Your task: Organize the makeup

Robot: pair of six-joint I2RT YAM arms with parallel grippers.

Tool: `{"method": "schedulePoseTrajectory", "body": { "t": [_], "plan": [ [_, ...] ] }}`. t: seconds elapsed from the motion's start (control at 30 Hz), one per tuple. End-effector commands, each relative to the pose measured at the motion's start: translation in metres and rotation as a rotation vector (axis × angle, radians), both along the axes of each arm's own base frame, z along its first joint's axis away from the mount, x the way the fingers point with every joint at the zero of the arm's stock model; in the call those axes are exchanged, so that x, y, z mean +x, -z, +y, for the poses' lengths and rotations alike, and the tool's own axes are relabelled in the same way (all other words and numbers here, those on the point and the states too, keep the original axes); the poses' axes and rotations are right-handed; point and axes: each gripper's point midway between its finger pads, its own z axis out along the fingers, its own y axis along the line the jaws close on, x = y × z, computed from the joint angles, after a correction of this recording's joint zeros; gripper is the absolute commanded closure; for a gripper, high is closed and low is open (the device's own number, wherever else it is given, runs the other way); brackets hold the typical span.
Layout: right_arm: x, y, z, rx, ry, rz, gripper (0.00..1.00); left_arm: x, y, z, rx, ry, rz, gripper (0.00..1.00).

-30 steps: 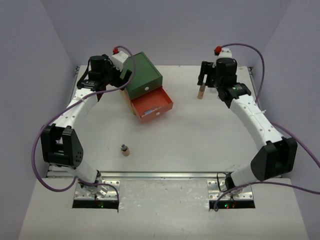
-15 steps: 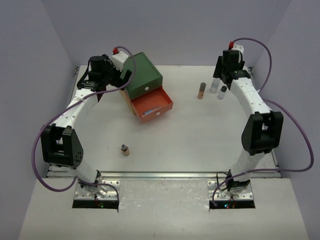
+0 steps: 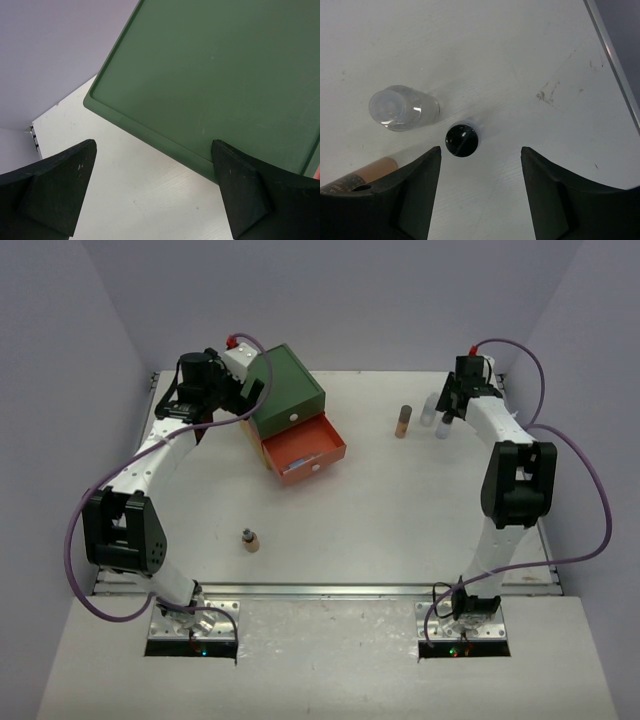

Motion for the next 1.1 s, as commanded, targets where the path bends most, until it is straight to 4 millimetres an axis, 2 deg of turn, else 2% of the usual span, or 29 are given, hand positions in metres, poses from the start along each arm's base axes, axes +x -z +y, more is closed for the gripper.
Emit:
{"method": "schedulePoseTrajectory", "body": {
  "t": [0.0,0.23,0.37,0.53,0.73,0.97,1.07],
  "plan": [
    [0.014,-0.009,-0.002,0.020,-0.007,-0.070,0.35,-0.006,0.042,0.004,0.047,-0.004,0.121,0.00],
    [0.014,0.011,0.002,0.033,-0.042,-0.032,0.36,-0.003,0.044,0.003,0.043,-0.006,0.126,0.00],
    [0.016,0.014,0.009,0.054,-0.084,-0.043,0.37,-0.001,0.048,0.004,0.048,-0.012,0.132,0.00],
    [0.018,0.015,0.005,0.031,-0.071,-0.040,0.38,0.000,0.050,0.005,0.053,-0.015,0.137,0.00],
    [0.017,0.030,0.004,0.033,-0.068,-0.010,0.39,0.001,0.050,0.004,0.051,-0.013,0.136,0.00],
    [0.020,0.036,0.005,0.021,-0.098,0.004,0.52,0.001,0.051,0.006,0.056,-0.018,0.139,0.00],
    [0.020,0.037,0.005,0.011,-0.106,0.010,0.65,0.001,0.050,0.006,0.055,-0.017,0.136,0.00]
  ]
}}
